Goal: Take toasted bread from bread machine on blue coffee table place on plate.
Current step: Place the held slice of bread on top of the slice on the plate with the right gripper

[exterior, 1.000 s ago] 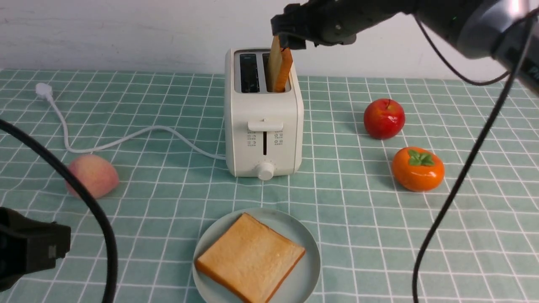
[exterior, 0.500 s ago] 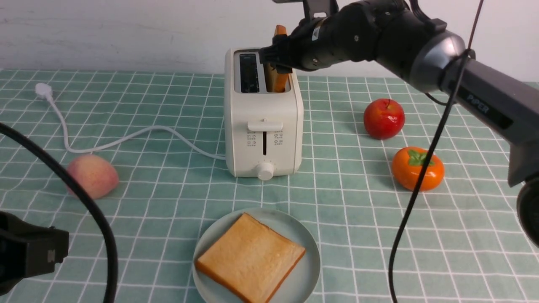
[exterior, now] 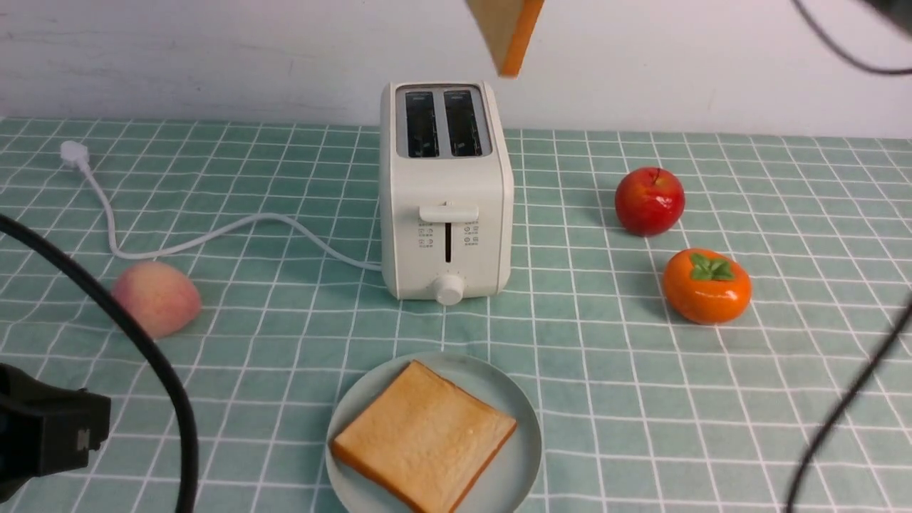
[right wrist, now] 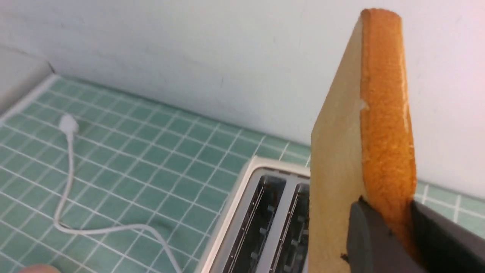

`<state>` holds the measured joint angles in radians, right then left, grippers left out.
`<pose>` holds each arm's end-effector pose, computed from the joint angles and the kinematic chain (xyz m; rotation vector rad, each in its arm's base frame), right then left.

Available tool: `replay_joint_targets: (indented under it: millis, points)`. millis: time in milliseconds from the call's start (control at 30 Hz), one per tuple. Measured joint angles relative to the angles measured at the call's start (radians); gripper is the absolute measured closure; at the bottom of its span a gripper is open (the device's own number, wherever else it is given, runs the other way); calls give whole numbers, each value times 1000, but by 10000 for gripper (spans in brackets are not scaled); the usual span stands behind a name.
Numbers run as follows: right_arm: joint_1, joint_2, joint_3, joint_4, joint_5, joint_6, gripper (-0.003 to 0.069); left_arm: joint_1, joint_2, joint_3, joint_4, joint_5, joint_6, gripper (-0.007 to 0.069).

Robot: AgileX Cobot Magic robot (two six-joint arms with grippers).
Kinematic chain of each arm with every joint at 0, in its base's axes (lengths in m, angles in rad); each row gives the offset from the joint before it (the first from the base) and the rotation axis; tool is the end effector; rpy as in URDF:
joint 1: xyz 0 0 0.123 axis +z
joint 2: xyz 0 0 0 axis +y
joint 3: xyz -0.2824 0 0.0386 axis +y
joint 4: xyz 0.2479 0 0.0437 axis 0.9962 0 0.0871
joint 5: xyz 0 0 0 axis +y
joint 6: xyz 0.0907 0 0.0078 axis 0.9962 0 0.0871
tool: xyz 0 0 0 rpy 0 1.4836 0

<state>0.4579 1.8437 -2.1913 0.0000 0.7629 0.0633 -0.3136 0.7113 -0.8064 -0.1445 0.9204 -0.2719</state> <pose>0.3746 0.1846 0.4806 -0.3753 1.8774 0.3532 0.1119 -0.0473 0.3430 0.0059 2.3453 -0.4721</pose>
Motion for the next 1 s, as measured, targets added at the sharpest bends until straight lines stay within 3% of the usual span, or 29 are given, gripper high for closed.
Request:
replay_joint_targets:
  millis: [200, 233, 300, 400, 700, 867, 1000]
  points:
    - [-19, -129, -9, 18, 362, -57, 577, 0, 0, 0, 2, -28, 0, 638]
    - [-25, -119, -8, 53, 456, -83, 577, 0, 0, 0, 7, -31, 0, 638]
    - [-27, -94, 17, 128, 491, -116, 577, 0, 0, 0, 17, -36, 0, 638]
    - [-27, -67, 103, 280, 494, -156, 577, 0, 0, 0, 31, -37, 0, 638]
    - [-25, 53, 426, 780, 483, -431, 578, 0, 0, 0, 44, -41, 1, 638]
    - [-25, 122, 496, 882, 465, -529, 578, 0, 0, 0, 44, -33, 1, 638]
    - [-25, 163, 504, 879, 458, -536, 578, 0, 0, 0, 43, -19, 1, 638]
